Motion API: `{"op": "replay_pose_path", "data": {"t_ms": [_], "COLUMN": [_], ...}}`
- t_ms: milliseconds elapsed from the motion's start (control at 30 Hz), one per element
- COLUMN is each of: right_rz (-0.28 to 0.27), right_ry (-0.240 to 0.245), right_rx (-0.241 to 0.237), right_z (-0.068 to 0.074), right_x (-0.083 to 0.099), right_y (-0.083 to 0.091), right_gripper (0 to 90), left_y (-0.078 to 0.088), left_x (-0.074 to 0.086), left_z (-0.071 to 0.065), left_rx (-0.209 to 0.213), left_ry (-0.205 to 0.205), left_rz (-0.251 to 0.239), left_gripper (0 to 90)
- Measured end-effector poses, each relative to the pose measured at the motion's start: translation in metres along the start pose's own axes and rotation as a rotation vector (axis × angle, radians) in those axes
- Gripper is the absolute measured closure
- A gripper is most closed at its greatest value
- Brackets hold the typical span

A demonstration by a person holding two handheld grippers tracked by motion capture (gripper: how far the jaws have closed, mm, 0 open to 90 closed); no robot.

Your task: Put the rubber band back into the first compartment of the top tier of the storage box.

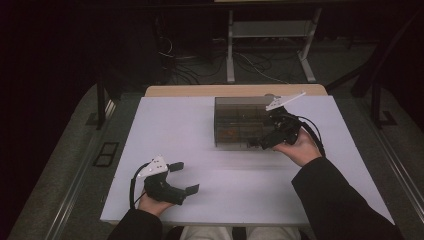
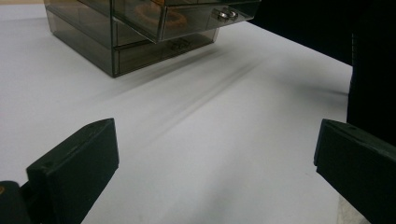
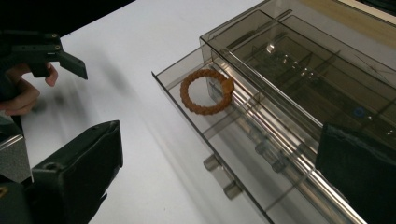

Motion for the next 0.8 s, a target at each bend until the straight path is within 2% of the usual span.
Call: {"op": "replay_pose_path", "data": {"t_ms": [400, 800], "right_rz": [-0.027, -0.057], "right_ry": [-0.004, -0.023], "right_rx": [0.014, 0.022], "right_z": [-0.002, -0.005], "right_x": [0.019, 0.039], "right_y": [0.023, 0.039], "right_gripper": [0.1, 0.1], "left_y": [-0.001, -0.001], "left_x": [0.000, 0.000], "left_z": [0.000, 0.000], "left_rx": [0.003, 0.007], "left_ry": [0.005, 0.006], "left_rz": [-0.004, -0.004], "left_gripper": [0.0, 0.0]}}
Point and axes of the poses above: each handheld gripper's, and its own axes: y roughly backward along the jaws, x roughly out of its underside, z roughly to its left, the point moved 2 cm from there along -y, roughly forward along the jaws, and after that the axes turned 10 degrees about x, right-handed, at the moved point
